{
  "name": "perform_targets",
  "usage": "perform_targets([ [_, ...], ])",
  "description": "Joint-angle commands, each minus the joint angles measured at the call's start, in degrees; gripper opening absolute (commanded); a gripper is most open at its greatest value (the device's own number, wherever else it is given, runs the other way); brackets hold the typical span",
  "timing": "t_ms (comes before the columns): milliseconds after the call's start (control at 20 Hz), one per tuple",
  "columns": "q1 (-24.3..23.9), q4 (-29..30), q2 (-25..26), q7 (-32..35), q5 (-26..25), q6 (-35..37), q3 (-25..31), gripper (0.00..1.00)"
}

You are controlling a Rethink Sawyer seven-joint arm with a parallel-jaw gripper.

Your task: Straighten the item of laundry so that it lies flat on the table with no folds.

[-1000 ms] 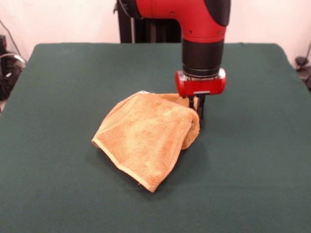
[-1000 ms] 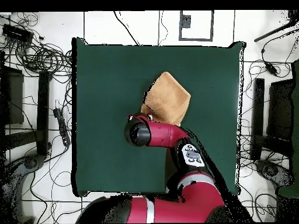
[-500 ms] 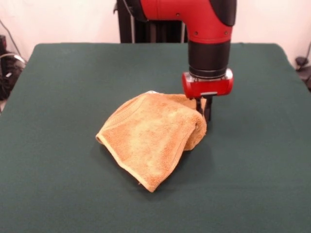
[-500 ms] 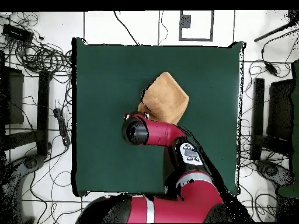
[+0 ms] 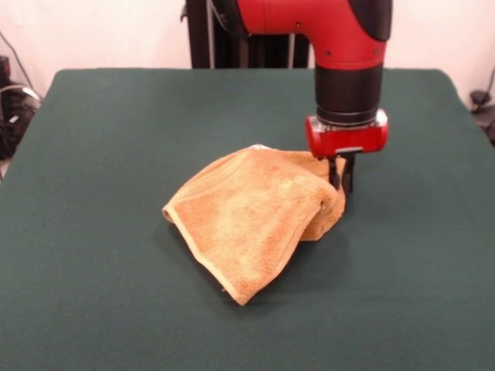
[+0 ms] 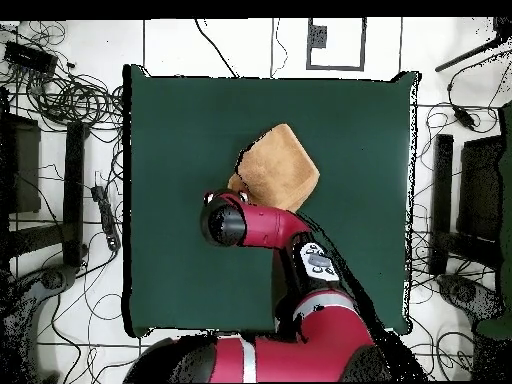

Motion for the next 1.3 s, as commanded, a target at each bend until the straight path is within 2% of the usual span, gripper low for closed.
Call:
perform_targets([
  [50, 3.41, 4.35, 0.72, 15.17, 4.67, -1.31, 8.0, 0.0],
  [500, 4.16, 5.01, 0.07, 15.41, 6.25, -1.95, 8.85, 0.0],
  [1300, 7.23, 5.26, -1.24, 17.06, 12.35, -2.08, 9.41, 0.0],
])
